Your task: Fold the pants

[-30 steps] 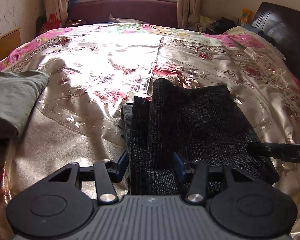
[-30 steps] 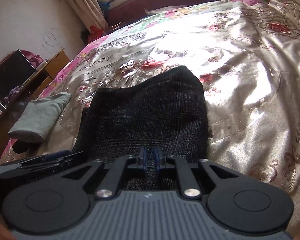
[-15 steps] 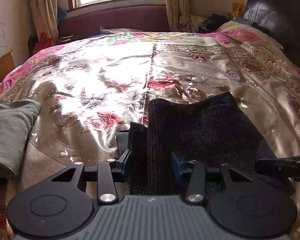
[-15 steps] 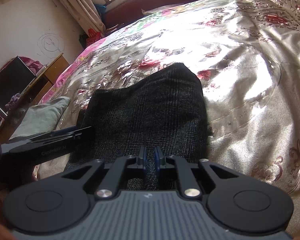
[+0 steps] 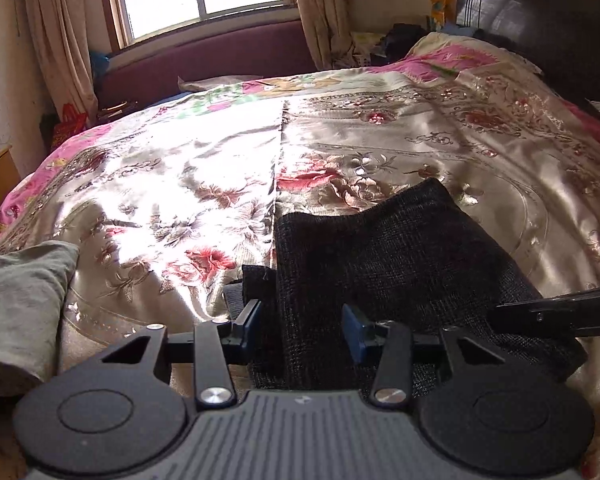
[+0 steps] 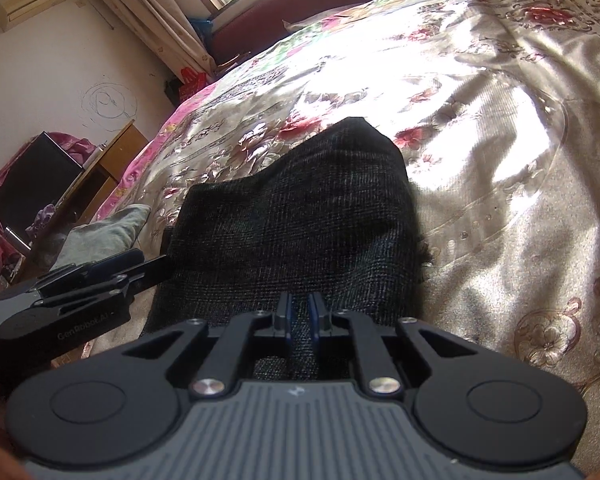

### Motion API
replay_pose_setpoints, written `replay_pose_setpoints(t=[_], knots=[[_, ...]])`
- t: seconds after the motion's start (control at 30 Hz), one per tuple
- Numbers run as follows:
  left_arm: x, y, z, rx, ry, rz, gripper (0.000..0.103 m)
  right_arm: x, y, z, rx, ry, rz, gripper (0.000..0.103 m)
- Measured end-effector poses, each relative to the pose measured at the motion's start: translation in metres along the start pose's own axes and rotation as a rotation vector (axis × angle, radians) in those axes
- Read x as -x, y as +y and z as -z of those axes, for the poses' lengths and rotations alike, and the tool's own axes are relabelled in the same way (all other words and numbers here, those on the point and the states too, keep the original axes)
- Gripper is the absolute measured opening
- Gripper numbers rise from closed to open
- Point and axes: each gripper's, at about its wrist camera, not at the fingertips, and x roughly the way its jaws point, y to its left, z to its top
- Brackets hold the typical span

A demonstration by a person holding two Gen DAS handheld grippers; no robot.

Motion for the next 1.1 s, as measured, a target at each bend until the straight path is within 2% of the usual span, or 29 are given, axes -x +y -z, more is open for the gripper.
replay_pose_setpoints(t=[0.1,0.23,0.37,0.4,0.47,0.5,0.57,0.6,0.73,0.83,0.97,1.03,1.1], knots=[[-0.017,0.004,0.003,0.041,0.034,0.030,0.057,0.001,0.001,0.000,0.006,0.001,0.001,0.012],[-0.011,0.003,-0.005,0.044,0.017,0.090,0.038,0.002,0.001,-0.002,0.012,0.001,0.004,0.011],[-0.011,0.008,0.002,0.023,0.026,0.106,0.037,0.005,-0.002,-0.006,0.003,-0.014,0.014,0.012],[-0.012,0.009,0.003,0.019,0.021,0.112,0.037,0.004,-0.003,-0.007,0.004,-0.015,0.015,0.012],[-0.018,0.006,0.000,0.027,0.019,0.105,0.046,0.000,-0.004,-0.009,0.012,-0.010,0.022,0.012],[-0.025,0.006,-0.002,0.045,0.020,0.119,0.059,-0.003,-0.004,-0.010,0.016,-0.006,0.025,0.012],[-0.034,0.005,-0.005,0.083,0.027,0.123,0.062,-0.008,-0.002,-0.011,0.018,-0.001,0.030,0.012],[-0.035,0.006,-0.006,0.094,0.031,0.121,0.059,-0.009,-0.001,-0.011,0.023,0.000,0.032,0.012],[-0.017,0.009,-0.004,0.072,0.002,0.130,0.027,-0.008,0.001,-0.012,0.040,0.007,0.037,0.013],[0.005,0.010,0.000,0.043,-0.025,0.159,0.022,-0.006,0.002,-0.010,0.043,0.008,0.030,0.013],[0.019,0.007,0.012,0.031,-0.043,0.160,0.022,-0.002,0.006,-0.004,0.042,0.027,-0.014,0.013],[0.001,0.019,0.017,0.090,-0.008,0.128,0.024,-0.007,0.011,0.000,0.077,0.041,-0.012,0.012],[-0.008,0.034,0.022,0.169,0.006,0.139,0.026,-0.012,0.013,0.002,0.087,0.047,-0.012,0.012]])
